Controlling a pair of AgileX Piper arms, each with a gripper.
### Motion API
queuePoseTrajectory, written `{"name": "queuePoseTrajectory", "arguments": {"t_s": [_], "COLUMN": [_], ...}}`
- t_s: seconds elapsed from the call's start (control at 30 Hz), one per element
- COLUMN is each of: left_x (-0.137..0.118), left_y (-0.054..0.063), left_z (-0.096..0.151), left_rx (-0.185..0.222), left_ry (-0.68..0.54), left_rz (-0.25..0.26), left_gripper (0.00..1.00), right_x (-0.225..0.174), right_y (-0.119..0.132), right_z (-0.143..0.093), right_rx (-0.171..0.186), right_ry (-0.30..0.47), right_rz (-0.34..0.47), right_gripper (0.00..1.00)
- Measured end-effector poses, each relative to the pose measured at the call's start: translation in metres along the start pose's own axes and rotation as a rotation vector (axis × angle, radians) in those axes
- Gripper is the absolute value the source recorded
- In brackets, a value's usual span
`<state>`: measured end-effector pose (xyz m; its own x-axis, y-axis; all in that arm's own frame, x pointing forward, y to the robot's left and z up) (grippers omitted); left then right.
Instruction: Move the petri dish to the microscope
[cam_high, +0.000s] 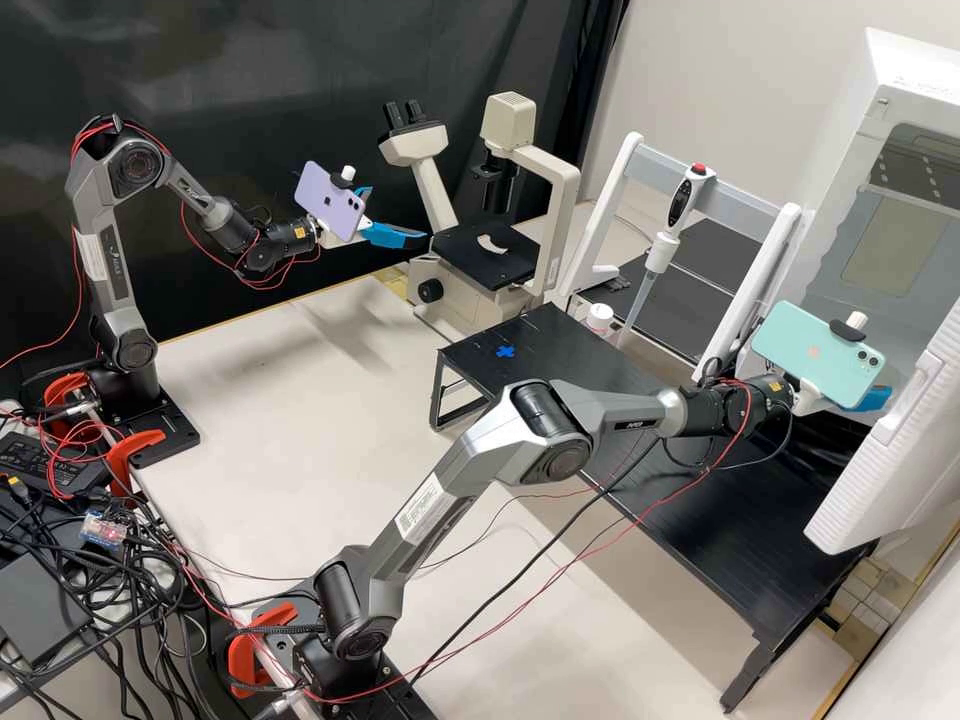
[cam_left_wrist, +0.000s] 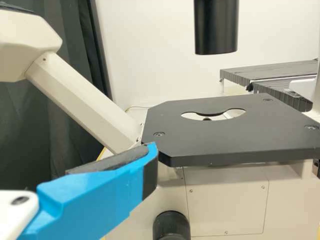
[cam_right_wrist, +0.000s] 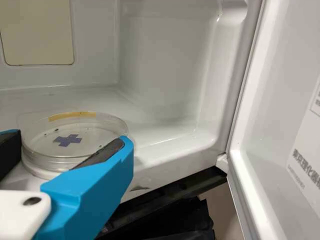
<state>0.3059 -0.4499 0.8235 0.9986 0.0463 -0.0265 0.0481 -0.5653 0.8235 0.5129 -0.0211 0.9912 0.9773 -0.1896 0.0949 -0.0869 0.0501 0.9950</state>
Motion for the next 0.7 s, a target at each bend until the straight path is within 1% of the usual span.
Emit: {"name": "queuePoseTrajectory", "arguments": {"t_s": [0.07,0.1,0.13,0.2,0.5,0.63,0.7], "left_x": [0.0,0.0,0.0,0.0,0.0,0.0,0.0], "left_y": [0.0,0.0,0.0,0.0,0.0,0.0,0.0], "left_z": [0.0,0.0,0.0,0.0,0.0,0.0,0.0], "left_rx": [0.0,0.0,0.0,0.0,0.0,0.0,0.0], "left_ry": [0.0,0.0,0.0,0.0,0.0,0.0,0.0], "left_rz": [0.0,0.0,0.0,0.0,0.0,0.0,0.0], "left_gripper": [1.0,1.0,1.0,1.0,1.0,1.0,1.0], "right_x": [0.0,0.0,0.0002,0.0006,0.0011,0.0024,0.0032], "right_y": [0.0003,0.0005,0.0002,-0.0008,-0.002,-0.0052,-0.0074], "right_z": [0.0001,0.0001,0.0,-0.0002,-0.0031,-0.0026,-0.003], "right_rx": [0.012,0.015,0.021,0.015,-0.035,-0.038,-0.029], "right_ry": [-0.001,-0.001,-0.002,-0.002,-0.003,-0.009,-0.009], "right_rz": [0.004,0.006,0.008,0.011,0.025,0.026,0.024], "right_gripper": [0.0,1.0,1.0,1.0,1.0,1.0,1.0]}}
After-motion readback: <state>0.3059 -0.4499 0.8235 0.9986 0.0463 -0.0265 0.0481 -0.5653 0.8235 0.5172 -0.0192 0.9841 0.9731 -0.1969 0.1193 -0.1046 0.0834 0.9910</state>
